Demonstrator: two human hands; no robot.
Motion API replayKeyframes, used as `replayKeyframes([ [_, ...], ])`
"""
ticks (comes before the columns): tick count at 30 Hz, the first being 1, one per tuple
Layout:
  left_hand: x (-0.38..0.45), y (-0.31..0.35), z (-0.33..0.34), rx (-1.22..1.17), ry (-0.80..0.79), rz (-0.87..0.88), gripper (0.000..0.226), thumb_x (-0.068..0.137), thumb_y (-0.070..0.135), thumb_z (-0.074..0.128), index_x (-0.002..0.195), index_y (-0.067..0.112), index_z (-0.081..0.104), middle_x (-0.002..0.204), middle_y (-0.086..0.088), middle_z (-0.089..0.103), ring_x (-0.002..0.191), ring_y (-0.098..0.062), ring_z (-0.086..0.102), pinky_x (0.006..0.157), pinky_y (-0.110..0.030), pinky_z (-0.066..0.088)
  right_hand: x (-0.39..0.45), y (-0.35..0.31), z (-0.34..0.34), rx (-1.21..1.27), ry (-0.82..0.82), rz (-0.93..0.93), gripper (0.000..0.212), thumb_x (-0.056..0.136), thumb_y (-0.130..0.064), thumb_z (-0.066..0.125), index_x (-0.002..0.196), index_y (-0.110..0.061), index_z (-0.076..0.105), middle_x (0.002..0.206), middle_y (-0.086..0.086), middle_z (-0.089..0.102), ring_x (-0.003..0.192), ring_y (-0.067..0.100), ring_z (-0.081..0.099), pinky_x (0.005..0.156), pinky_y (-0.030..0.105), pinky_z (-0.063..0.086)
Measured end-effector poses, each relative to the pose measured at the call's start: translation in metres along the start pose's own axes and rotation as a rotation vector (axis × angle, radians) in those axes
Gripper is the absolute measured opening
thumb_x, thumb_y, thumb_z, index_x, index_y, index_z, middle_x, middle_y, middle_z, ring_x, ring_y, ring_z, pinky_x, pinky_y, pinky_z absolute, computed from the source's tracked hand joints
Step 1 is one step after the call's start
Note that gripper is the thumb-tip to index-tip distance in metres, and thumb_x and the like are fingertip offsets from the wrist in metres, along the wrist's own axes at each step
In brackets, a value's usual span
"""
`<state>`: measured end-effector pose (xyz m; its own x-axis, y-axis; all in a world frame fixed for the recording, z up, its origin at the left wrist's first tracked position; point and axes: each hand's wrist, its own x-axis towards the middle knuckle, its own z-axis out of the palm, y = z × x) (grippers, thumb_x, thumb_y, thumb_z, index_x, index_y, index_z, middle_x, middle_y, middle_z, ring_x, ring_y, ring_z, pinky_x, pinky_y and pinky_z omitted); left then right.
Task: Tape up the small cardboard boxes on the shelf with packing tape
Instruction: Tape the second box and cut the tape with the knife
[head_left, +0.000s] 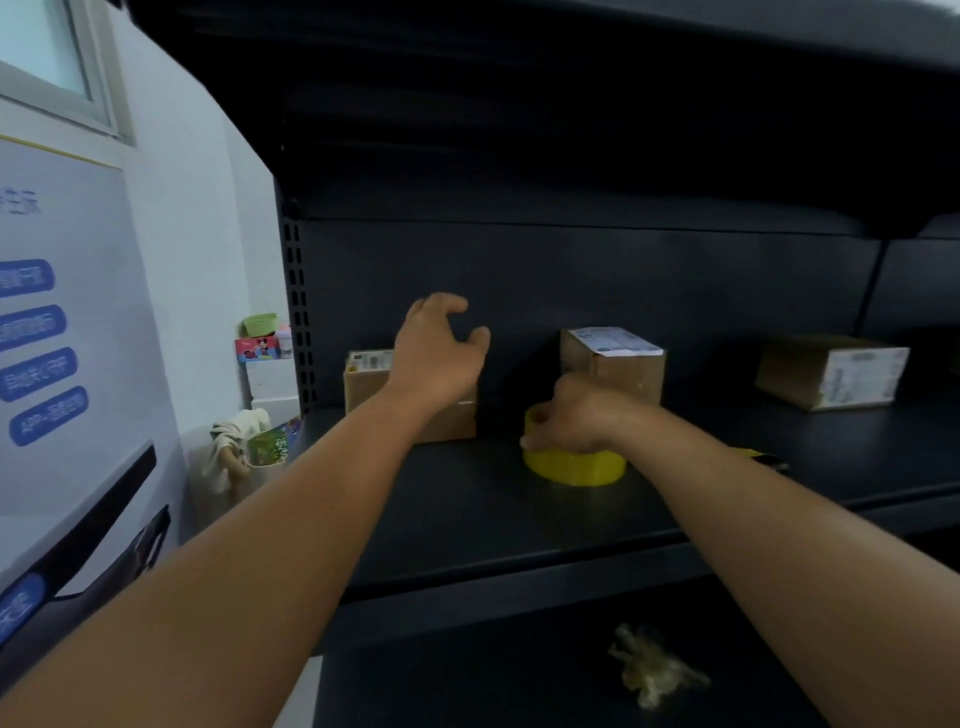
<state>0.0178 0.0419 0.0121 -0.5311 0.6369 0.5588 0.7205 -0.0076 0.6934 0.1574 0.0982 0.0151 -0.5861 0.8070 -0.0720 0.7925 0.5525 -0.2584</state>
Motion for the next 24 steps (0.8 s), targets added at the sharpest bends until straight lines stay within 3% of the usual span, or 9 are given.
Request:
replayKeyframes([
  [5,-0.005,0.018,0.027,-0.066,-0.194,0.013,0.033,0.093,0.026,0.057,0.125,0.019,0.055,0.129,0.002,0.054,0.113,-0.007,0.049,0.085,-0.02,0.038,0.003,0.012,0.004,-0.027,0.081,-0.032,0.024,0.088,-0.038,0.06,0.091,-0.016,0.053,0.077,-0.001,0.051,0.081,0.017,0.054,0.064,0.028,0.042],
  [7,-0.009,0.024,0.037,-0.081,-0.237,0.003,0.029,0.092,0.025,0.058,0.122,0.02,0.057,0.123,0.003,0.057,0.109,-0.007,0.051,0.085,-0.021,0.041,0.002,0.02,0.001,-0.058,0.083,-0.03,0.024,0.087,-0.037,0.06,0.081,-0.017,0.048,0.076,0.0,0.052,0.074,0.016,0.053,0.058,0.027,0.041],
  [12,-0.01,0.04,0.059,-0.058,-0.305,0.001,0.027,0.094,0.024,0.055,0.12,0.02,0.059,0.124,0.0,0.06,0.115,-0.013,0.055,0.094,-0.026,0.045,-0.005,0.053,-0.015,-0.147,0.078,-0.005,0.025,0.085,-0.038,0.062,0.08,-0.016,0.052,0.073,0.001,0.051,0.066,0.015,0.05,0.051,0.024,0.038],
  [15,-0.007,0.05,0.077,0.018,-0.357,0.064,0.034,0.097,0.022,0.049,0.131,0.022,0.051,0.137,0.002,0.047,0.125,-0.014,0.046,0.098,-0.024,0.039,-0.008,0.078,-0.026,-0.186,0.049,0.002,0.027,0.083,-0.04,0.064,0.077,-0.016,0.053,0.073,0.001,0.053,0.063,0.015,0.051,0.05,0.025,0.04],
  [19,0.001,0.071,0.116,0.204,-0.446,0.214,0.046,0.1,0.015,0.041,0.145,0.021,0.034,0.156,0.003,0.023,0.143,-0.013,0.02,0.11,-0.021,0.017,-0.007,0.118,-0.038,-0.162,0.027,-0.018,0.028,0.082,-0.038,0.066,0.077,-0.014,0.051,0.073,0.002,0.053,0.062,0.015,0.051,0.049,0.025,0.039],
  [24,0.014,0.111,0.169,0.253,-0.492,0.211,0.046,0.103,0.023,0.034,0.149,0.021,0.028,0.158,0.001,0.022,0.145,-0.013,0.017,0.113,-0.024,0.013,0.003,0.161,-0.05,-0.156,-0.022,-0.097,0.026,0.082,-0.037,0.065,0.082,-0.012,0.059,0.071,0.004,0.051,0.063,0.019,0.05,0.05,0.025,0.037],
])
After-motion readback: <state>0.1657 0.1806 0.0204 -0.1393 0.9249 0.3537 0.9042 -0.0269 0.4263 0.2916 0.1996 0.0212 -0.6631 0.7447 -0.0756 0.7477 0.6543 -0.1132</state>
